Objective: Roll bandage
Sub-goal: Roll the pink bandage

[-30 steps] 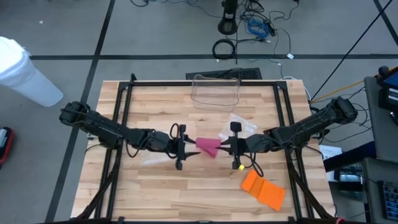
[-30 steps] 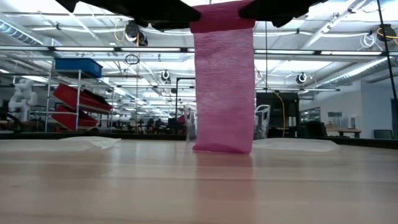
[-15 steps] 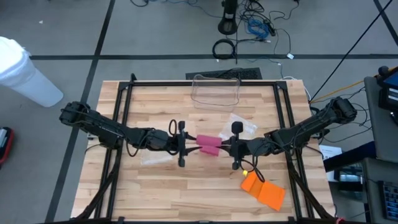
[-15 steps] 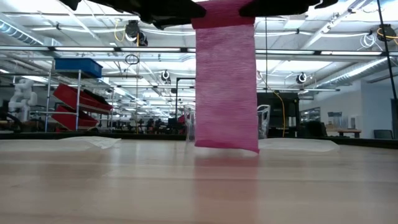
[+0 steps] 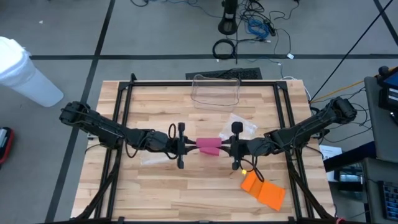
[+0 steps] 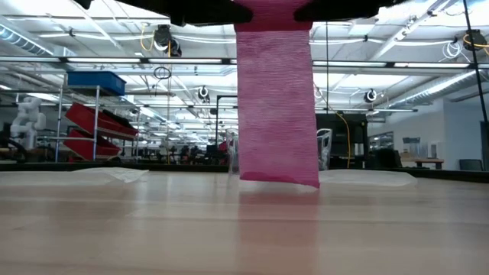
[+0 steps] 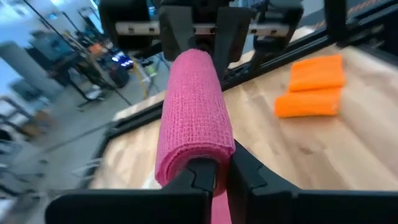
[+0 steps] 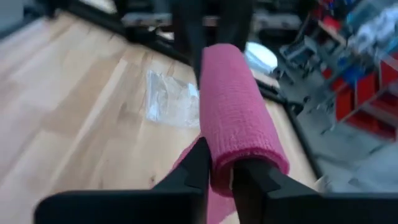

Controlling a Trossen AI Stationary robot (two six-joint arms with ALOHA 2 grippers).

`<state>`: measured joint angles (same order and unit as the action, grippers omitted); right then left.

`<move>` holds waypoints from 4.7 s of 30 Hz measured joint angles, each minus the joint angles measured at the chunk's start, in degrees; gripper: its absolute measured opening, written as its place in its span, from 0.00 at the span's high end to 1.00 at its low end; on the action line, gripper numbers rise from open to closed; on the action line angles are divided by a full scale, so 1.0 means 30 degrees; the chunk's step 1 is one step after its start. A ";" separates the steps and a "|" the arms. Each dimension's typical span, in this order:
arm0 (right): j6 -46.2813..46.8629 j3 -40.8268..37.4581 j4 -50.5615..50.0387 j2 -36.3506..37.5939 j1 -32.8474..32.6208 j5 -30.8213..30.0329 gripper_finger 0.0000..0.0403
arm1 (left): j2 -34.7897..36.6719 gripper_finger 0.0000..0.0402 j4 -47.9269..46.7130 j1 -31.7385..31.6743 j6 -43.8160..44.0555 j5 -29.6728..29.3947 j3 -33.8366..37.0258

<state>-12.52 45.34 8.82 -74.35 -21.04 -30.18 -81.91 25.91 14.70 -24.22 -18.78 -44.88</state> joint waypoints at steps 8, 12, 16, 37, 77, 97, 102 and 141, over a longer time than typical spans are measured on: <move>0.6753 -0.0015 0.0008 0.0524 0.0881 0.4451 0.68 | 0.0007 0.95 -0.0494 0.0562 -0.2314 -0.1172 -0.0074; 0.8297 -0.0036 0.0050 0.0524 0.1386 0.5200 0.64 | 0.0007 0.95 -0.0743 0.0769 -0.3199 -0.1538 -0.0067; 0.8996 -0.0046 0.0206 0.0517 0.1685 0.5249 0.64 | 0.0007 0.95 -0.0986 0.0770 -0.3950 -0.1878 -0.0067; 0.2078 -0.0051 -0.0354 0.0517 0.1561 0.2768 0.98 | -0.0022 0.65 -0.1648 0.0186 0.2745 -0.0404 -0.0490; 1.0097 -0.0022 -0.0310 0.0568 0.2977 0.6707 0.69 | 0.0000 0.96 -0.2665 0.0251 -0.3024 -0.2531 -0.0570; 0.3368 -0.0029 -0.0722 0.0626 0.2770 0.5553 0.97 | 0.0000 0.80 -0.3141 0.0372 0.1070 -0.0660 -0.0766; 0.1059 -0.0029 -0.1363 0.0546 0.2134 0.4000 0.99 | -0.0029 0.76 -0.3068 -0.0119 0.2325 0.0349 -0.0774; 0.9034 -0.0080 0.0112 -0.0088 0.2082 0.5635 0.73 | 0.0029 0.96 -0.3722 0.0013 -0.1328 -0.0682 -0.0875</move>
<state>14.58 45.10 9.15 -74.61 -14.80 -13.28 -81.82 14.75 14.74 -28.21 -20.83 -47.50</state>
